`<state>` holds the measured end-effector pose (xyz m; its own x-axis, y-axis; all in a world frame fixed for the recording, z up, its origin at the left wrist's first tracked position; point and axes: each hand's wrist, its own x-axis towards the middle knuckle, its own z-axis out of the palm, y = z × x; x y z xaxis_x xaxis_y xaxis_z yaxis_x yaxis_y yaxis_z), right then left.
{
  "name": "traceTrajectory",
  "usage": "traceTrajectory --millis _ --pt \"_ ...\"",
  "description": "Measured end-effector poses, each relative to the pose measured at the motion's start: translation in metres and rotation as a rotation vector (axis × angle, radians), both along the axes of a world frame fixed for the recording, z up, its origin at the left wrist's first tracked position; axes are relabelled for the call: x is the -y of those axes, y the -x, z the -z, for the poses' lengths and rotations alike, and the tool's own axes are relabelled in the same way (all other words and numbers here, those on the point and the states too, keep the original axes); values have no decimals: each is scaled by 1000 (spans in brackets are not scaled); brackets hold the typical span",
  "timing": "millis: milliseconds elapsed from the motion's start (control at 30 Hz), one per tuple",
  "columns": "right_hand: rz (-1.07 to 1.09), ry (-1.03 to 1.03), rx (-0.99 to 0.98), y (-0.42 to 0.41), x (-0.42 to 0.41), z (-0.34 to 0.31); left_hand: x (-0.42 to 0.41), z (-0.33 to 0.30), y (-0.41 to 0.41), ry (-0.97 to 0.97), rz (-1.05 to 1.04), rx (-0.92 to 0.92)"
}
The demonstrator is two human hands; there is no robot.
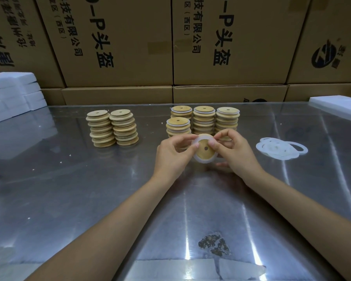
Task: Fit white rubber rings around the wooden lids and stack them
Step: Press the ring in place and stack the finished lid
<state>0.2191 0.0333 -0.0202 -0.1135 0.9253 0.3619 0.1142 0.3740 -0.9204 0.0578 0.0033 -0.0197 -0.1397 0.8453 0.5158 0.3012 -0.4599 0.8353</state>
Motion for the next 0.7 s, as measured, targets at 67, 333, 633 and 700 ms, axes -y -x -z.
traceTrajectory --millis 67,333,633,700 --pt "9 -32 28 1 0 1 1 -1 -1 -25 -7 -2" --pt "23 -58 36 3 1 1 -1 0 -3 37 -4 49" --pt "17 87 -148 7 8 -2 3 -2 -4 202 86 256" --pt "9 103 -157 6 8 -3 3 -3 -4 252 110 283"
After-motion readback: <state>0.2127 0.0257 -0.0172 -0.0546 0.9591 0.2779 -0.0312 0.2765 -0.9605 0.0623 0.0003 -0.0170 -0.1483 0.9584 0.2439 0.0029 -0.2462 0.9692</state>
